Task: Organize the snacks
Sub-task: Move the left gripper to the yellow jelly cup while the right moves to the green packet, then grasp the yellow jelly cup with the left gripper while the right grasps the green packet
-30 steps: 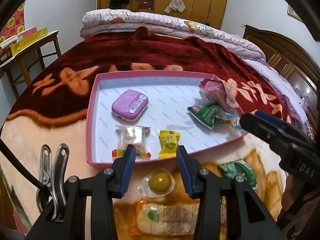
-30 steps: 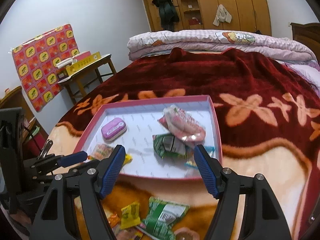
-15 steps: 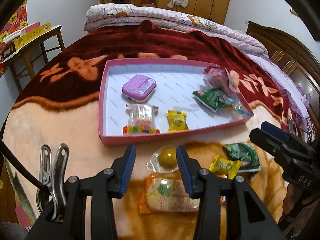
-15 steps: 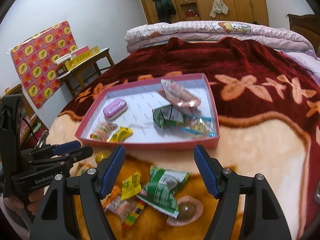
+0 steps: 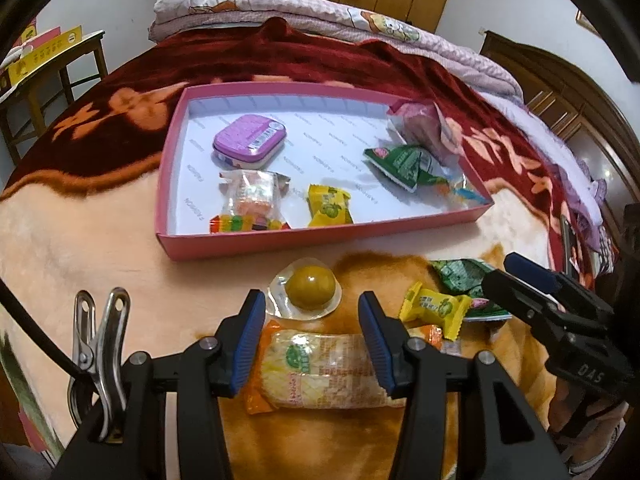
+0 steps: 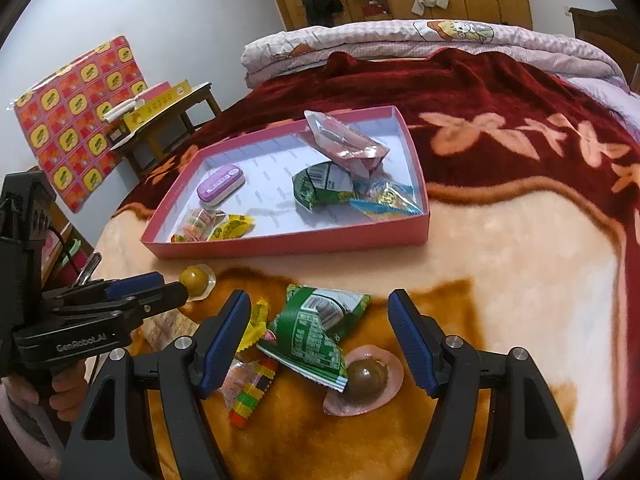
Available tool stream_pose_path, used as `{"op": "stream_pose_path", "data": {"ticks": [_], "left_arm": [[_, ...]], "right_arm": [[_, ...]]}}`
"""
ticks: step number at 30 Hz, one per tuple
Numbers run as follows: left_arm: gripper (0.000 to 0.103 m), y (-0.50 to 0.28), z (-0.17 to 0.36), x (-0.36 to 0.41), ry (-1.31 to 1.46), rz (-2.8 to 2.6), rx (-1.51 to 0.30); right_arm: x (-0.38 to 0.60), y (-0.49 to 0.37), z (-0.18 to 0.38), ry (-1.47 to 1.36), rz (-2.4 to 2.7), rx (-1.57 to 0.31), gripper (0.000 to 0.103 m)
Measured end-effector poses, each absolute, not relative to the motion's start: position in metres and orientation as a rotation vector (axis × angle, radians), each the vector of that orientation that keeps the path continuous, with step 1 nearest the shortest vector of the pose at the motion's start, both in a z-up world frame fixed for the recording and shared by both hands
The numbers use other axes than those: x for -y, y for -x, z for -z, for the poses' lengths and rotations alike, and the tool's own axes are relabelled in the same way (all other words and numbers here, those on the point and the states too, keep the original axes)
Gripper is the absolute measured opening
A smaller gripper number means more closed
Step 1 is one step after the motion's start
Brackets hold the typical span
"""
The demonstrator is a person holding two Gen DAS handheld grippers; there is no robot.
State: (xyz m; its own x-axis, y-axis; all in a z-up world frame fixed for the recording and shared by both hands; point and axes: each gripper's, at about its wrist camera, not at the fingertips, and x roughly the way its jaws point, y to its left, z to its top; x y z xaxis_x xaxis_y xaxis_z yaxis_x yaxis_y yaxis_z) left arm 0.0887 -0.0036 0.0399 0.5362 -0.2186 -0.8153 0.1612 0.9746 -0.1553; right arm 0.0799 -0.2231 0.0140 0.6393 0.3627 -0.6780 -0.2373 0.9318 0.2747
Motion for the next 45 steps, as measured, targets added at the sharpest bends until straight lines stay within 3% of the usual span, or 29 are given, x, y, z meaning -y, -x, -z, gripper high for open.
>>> {"op": "stream_pose_path", "data": {"ticks": [13,19,23,28,31,33,38,42,45], "left_arm": [[0.055,-0.1,-0.024,0.024,-0.076,0.145,-0.978],[0.07,-0.099,-0.02,0.027,-0.075,0.142,-0.965],[0.089,-0.099,-0.016,0.036,-0.124,0.18,-0.982],[0.09,-0.102,-0.018,0.036,-0.104,0.183,-1.013],[0.081,-0.102,-0.021,0.031,-0.063,0.172,-0.991],[0.066,-0.101,-0.022,0.029,-0.077,0.158,-0.979],[0.044,-0.097,-0.026,0.019,-0.045,0.168,-0.953],[0.041,-0.094,-0.028,0.013,-0.021,0.185,-0.939],[0.04,-0.091,-0.031,0.013,-0.021,0.192,-0.927]], "right_arm": [[0.224,-0.082,0.005,-0.195,-0.353,-0.865,0.073],[0.219,-0.08,0.009,-0.171,-0.339,-0.865,0.073],[0.221,-0.079,0.01,-0.19,-0.337,-0.854,0.073],[0.221,-0.077,0.011,-0.188,-0.336,-0.84,0.073],[0.22,-0.077,0.012,-0.18,-0.333,-0.839,0.073],[0.221,-0.076,0.012,-0.193,-0.33,-0.837,0.073],[0.224,-0.073,0.011,-0.225,-0.32,-0.829,0.071],[0.222,-0.07,0.011,-0.209,-0.302,-0.824,0.063],[0.223,-0.068,0.011,-0.217,-0.297,-0.819,0.05]]}}
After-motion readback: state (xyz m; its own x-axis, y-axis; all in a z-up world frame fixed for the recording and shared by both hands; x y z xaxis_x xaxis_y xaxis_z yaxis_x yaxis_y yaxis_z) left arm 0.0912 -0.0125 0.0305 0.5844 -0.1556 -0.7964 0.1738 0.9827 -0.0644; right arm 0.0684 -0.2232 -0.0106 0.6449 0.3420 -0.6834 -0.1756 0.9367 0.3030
